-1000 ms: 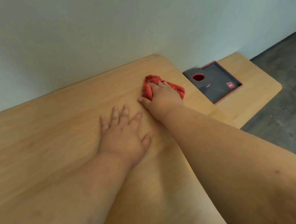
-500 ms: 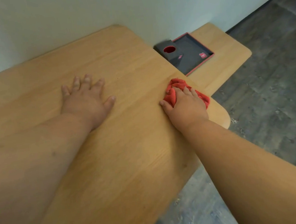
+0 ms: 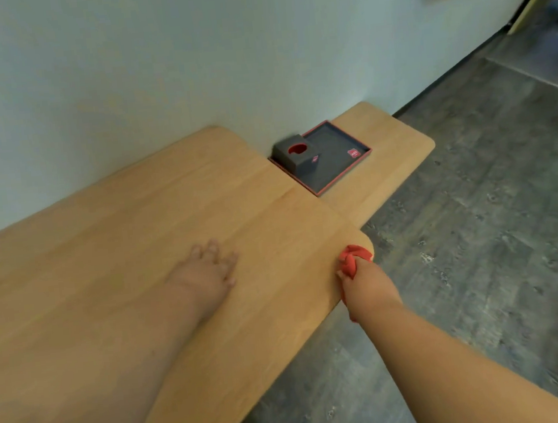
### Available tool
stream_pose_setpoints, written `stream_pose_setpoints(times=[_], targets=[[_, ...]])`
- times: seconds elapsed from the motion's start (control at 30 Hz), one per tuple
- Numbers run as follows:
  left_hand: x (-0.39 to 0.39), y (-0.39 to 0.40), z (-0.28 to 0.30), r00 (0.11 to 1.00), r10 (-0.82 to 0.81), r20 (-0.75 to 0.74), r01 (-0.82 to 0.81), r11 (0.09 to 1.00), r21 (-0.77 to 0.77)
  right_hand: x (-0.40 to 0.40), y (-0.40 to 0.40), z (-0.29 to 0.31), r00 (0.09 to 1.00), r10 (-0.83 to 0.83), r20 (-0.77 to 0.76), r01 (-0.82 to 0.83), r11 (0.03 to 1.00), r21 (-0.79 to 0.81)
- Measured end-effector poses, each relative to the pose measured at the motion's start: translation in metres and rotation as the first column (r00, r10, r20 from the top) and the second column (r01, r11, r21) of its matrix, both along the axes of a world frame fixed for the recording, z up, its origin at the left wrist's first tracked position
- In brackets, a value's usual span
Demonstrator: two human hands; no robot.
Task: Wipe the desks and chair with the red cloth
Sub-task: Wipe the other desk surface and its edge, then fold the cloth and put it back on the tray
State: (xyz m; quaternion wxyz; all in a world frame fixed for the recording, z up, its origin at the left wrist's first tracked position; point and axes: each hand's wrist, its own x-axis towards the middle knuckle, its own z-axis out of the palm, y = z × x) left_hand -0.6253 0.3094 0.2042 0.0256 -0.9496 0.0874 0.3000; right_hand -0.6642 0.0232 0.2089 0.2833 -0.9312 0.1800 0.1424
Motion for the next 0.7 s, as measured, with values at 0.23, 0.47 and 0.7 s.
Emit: stream_pose_setpoints(times=[0.23,0.47,0.7], targets=[[-0.044,-0.052,0.108,0.917,0.28,-0.283,-0.392,0.51,-0.766,0.0,0.073,0.109,0.958,-0.264,0.107,0.15,0.787,0.598],[-0.061,-0.033,0.193,0.862,0.507,0.016,-0.197,0.364,-0.91,-0.023,0.115,0.198,0.988,-0.147,-0.045,0.088,0.303,0.949],[-0.068,-0.023,0.259,0.942,0.314,-0.118,-0.137,0.039,-0.99,-0.043,0.067,0.232,0.986,-0.13,0.103,-0.024,0.499,0.866]])
